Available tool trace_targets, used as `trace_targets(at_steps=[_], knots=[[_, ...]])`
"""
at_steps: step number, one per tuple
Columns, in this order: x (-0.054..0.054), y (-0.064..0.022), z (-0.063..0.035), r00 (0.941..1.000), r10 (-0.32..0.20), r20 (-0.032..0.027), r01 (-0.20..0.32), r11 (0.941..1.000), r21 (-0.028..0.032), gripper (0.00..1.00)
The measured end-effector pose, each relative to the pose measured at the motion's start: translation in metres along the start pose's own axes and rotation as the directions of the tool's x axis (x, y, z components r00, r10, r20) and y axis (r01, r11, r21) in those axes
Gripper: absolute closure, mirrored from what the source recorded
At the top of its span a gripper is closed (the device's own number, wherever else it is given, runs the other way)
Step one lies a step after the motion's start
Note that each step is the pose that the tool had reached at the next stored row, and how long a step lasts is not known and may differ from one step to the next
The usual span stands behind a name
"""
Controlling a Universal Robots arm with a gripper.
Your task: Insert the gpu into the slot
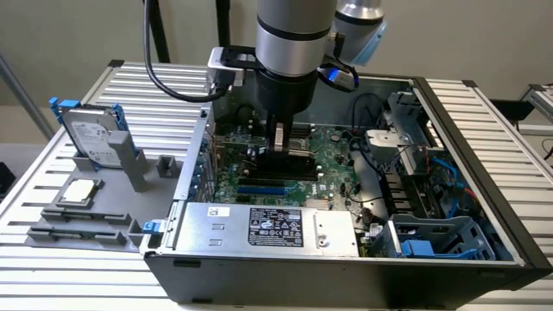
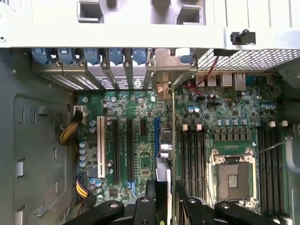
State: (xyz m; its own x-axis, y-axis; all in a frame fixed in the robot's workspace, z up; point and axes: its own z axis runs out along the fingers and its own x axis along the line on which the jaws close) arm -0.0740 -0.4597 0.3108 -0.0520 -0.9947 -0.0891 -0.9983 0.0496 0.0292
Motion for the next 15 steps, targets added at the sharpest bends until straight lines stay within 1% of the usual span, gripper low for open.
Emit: trace_targets(at_steps=[2,3,8,15], knots=[[0.0003,0.0007,0.0019,1.0000,-0.001,-0.0003,0.001,1.0000,0.0043,0.74],[0.0003,0.0007,0.0027,1.0000,-0.001,-0.0008,0.001,1.0000,0.0052,0.74],[0.0005,0.0008,0.0038,1.0000,-0.001,-0.0038,0.001,1.0000,0.0055,0.74],[0.0005,0.0008,0.0039,1.0000,-0.001,-0.0037,0.001,1.0000,0.0057,0.74]])
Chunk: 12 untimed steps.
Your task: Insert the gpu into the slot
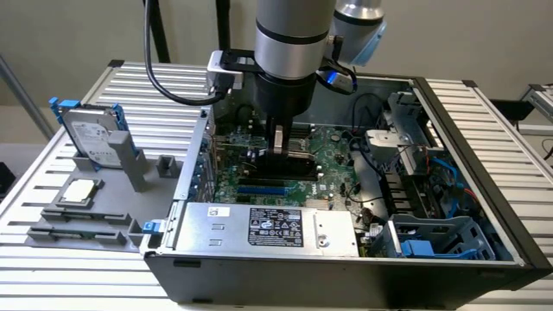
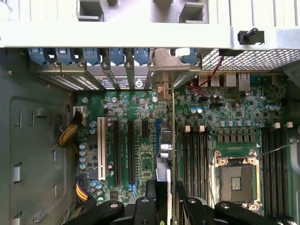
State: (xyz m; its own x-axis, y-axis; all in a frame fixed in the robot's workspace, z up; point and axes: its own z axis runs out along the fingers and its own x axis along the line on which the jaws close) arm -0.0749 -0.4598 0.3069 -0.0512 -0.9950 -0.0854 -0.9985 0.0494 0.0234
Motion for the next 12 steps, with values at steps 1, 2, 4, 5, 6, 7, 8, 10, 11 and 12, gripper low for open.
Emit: trace_targets(at_steps=[1,2,4,5,6,7,8,10,11,12], knots=[[0.0000,0.0000,0.0000,1.0000,0.000,0.0000,0.000,1.0000,0.0000,0.74],[0.0000,0.0000,0.0000,1.0000,0.000,0.0000,0.000,1.0000,0.0000,0.74],[0.0000,0.0000,0.0000,1.0000,0.000,0.0000,0.000,1.0000,0.0000,0.74],[0.0000,0.0000,0.0000,1.0000,0.000,-0.0001,0.000,1.0000,-0.0001,0.74],[0.0000,0.0000,0.0001,1.0000,0.000,-0.0001,0.000,1.0000,-0.0001,0.74],[0.0000,0.0000,0.0005,1.0000,0.000,0.0000,0.000,1.0000,0.0000,0.74],[0.0001,0.0000,0.0011,1.0000,0.000,-0.0001,0.000,1.0000,0.0001,0.74],[0.0002,0.0000,0.0024,1.0000,0.000,-0.0021,0.000,1.0000,0.0002,0.74],[0.0003,-0.0001,0.0032,1.0000,0.000,-0.0035,0.000,1.0000,0.0002,0.74],[0.0004,-0.0001,0.0042,1.0000,0.000,-0.0051,0.000,1.0000,0.0002,0.74]])
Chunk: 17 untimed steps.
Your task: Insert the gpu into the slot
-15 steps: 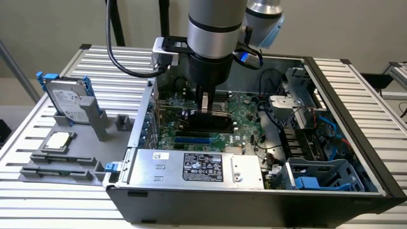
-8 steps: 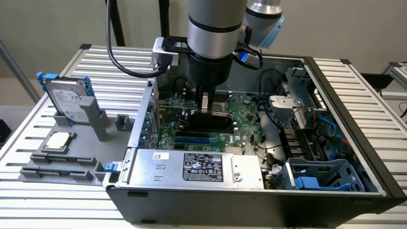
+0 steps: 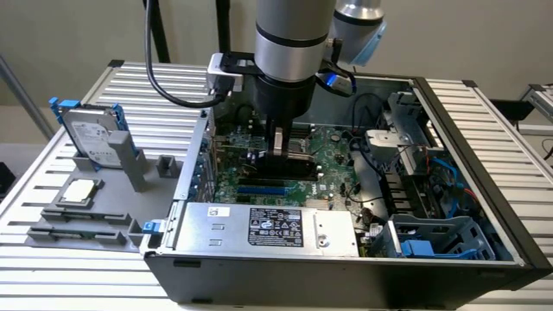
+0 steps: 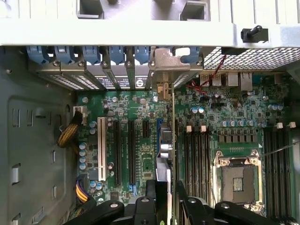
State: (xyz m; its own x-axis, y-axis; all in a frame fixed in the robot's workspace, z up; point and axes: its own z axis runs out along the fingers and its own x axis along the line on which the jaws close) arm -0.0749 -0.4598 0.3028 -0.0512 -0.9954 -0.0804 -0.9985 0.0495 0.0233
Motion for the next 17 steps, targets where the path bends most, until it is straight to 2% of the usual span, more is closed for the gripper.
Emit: trace_targets(at_steps=[7,17], knots=[[0.001,0.0002,0.0092,1.0000,0.000,-0.0057,0.000,1.0000,0.0003,0.74],[0.002,0.0035,0.0199,1.0000,0.005,-0.0072,-0.005,1.0000,0.0009,0.74]])
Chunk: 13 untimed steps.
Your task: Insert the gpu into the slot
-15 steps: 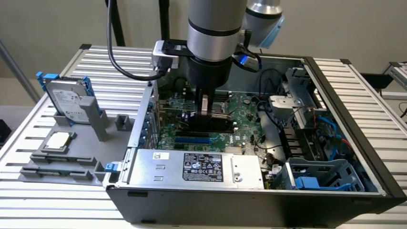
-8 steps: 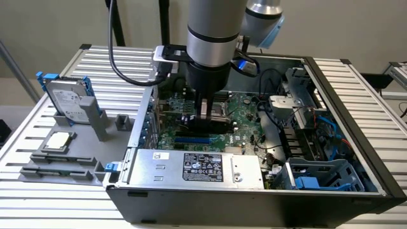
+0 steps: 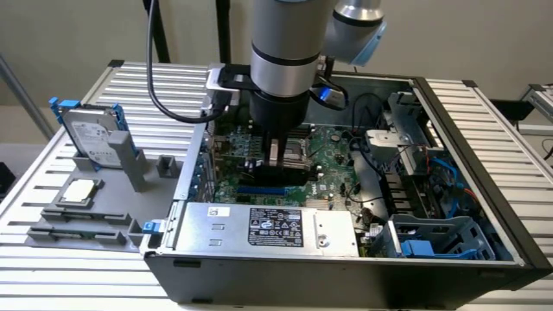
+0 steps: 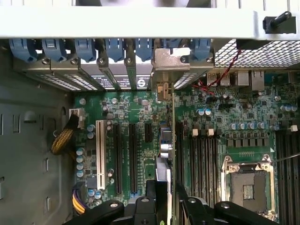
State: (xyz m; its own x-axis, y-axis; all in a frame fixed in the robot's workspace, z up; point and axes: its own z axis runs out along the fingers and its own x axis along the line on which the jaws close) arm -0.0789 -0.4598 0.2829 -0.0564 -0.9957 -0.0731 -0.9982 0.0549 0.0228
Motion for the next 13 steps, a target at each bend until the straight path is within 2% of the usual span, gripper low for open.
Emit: trace_targets(at_steps=[13], knots=[[0.0005,0.0033,0.0081,0.9997,0.024,-0.0013,-0.024,0.9997,0.0018,0.74]])
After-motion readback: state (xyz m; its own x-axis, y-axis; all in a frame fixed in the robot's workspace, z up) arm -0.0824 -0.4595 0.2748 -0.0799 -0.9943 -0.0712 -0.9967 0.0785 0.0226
